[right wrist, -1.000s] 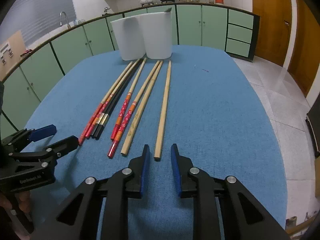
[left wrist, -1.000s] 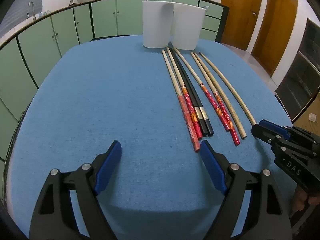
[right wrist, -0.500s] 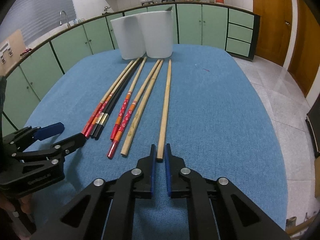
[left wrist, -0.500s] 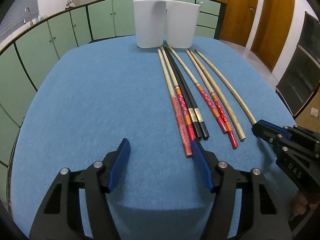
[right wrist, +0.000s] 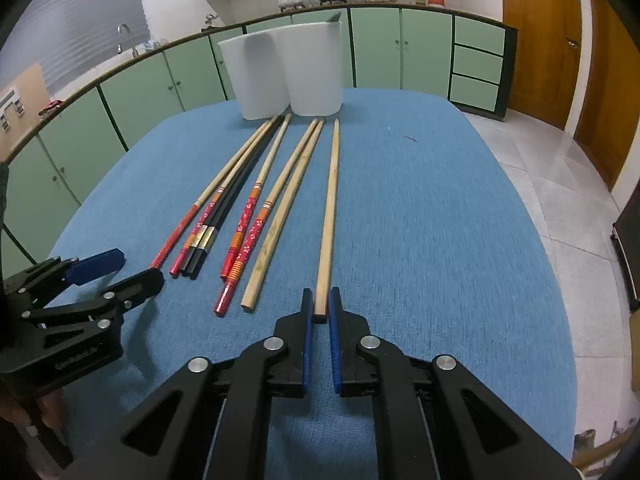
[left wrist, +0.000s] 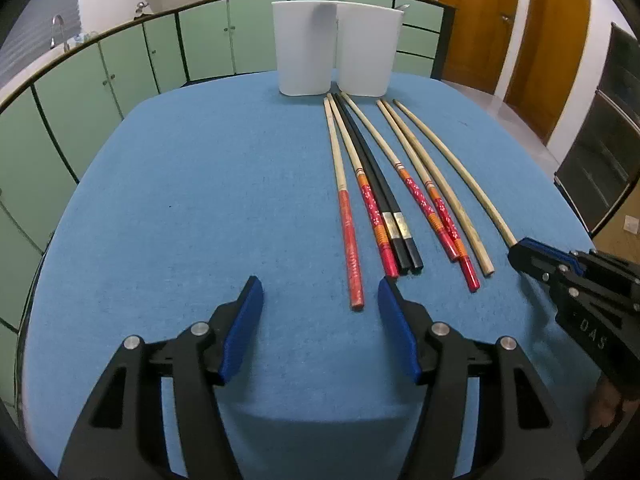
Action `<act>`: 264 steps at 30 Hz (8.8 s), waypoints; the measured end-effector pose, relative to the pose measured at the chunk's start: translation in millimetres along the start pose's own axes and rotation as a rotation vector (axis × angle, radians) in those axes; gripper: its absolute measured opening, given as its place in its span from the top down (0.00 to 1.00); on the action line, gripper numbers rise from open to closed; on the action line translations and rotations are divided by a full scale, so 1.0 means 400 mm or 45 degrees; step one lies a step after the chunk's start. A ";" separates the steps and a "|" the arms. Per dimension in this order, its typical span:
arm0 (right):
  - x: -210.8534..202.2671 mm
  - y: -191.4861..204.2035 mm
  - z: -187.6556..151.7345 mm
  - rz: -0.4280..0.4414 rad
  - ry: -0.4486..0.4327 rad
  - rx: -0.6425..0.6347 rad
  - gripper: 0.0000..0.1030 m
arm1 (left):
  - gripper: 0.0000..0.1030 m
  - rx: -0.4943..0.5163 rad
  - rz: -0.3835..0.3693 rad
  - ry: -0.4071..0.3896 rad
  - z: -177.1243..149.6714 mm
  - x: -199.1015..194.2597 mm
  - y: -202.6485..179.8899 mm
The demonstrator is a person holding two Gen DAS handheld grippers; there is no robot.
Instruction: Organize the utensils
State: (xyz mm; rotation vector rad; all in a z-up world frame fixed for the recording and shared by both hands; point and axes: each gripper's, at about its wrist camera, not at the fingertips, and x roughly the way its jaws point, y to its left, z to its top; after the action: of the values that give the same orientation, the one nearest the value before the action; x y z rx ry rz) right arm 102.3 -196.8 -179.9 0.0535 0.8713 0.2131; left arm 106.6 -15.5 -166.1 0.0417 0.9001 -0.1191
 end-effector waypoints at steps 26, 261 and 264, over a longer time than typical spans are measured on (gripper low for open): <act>-0.209 -0.003 0.109 -0.002 -0.275 -0.044 0.93 | 0.95 0.027 -0.012 -0.287 0.102 -0.214 0.037; -0.306 -0.014 0.189 0.031 -0.417 -0.045 0.94 | 0.95 0.023 -0.087 -0.447 0.186 -0.317 0.008; -0.335 -0.019 0.230 0.064 -0.460 -0.039 0.94 | 0.95 0.018 -0.105 -0.488 0.227 -0.340 0.005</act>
State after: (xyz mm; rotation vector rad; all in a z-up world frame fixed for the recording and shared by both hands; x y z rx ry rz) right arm 90.1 -228.5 -20.7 0.0828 0.5073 0.2544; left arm 93.7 -9.5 -3.2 -0.0057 0.5183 -0.2031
